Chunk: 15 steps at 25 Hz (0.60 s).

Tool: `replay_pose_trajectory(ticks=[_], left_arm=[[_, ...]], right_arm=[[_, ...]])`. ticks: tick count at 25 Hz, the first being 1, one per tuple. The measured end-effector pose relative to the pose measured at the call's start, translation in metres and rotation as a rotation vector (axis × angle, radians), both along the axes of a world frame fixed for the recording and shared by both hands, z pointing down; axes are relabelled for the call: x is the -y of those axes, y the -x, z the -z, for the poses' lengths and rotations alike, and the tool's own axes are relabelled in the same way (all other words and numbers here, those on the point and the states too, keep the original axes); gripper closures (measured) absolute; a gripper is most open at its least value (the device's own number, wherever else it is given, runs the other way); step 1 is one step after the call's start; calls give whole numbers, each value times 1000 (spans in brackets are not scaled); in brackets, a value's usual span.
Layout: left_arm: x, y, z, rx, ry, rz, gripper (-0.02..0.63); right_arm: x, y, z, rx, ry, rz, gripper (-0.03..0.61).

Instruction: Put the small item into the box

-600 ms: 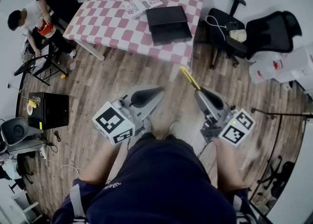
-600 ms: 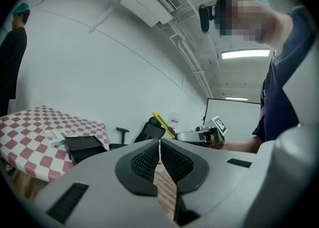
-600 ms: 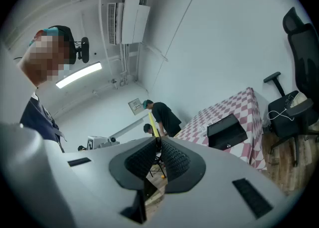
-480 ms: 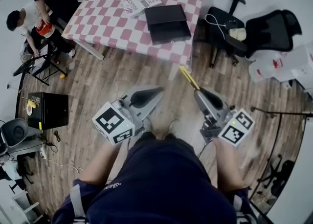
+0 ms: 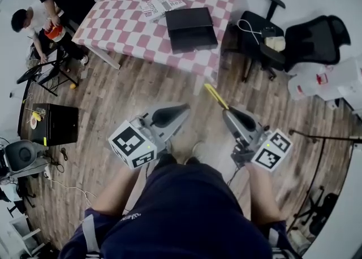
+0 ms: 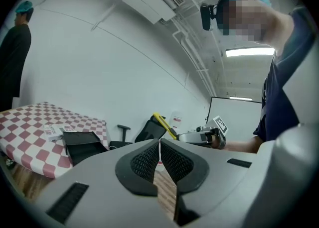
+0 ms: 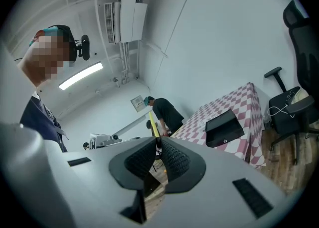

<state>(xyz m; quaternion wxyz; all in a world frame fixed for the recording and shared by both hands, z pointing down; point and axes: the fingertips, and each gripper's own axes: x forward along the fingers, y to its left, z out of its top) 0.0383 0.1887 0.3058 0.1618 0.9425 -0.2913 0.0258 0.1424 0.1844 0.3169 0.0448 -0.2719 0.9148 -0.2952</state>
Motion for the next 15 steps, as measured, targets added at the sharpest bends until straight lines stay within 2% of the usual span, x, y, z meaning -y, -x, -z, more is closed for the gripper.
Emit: replay_pose_trajectory(ticks=[10,15], left_arm=[[-8,-26,1,41,-14,72,575],[-12,-27,-4,47,0,96,575]], right_arm=[[4,-41,-11,26,23,52,532],[5,-48,-11,35,23,63,532]])
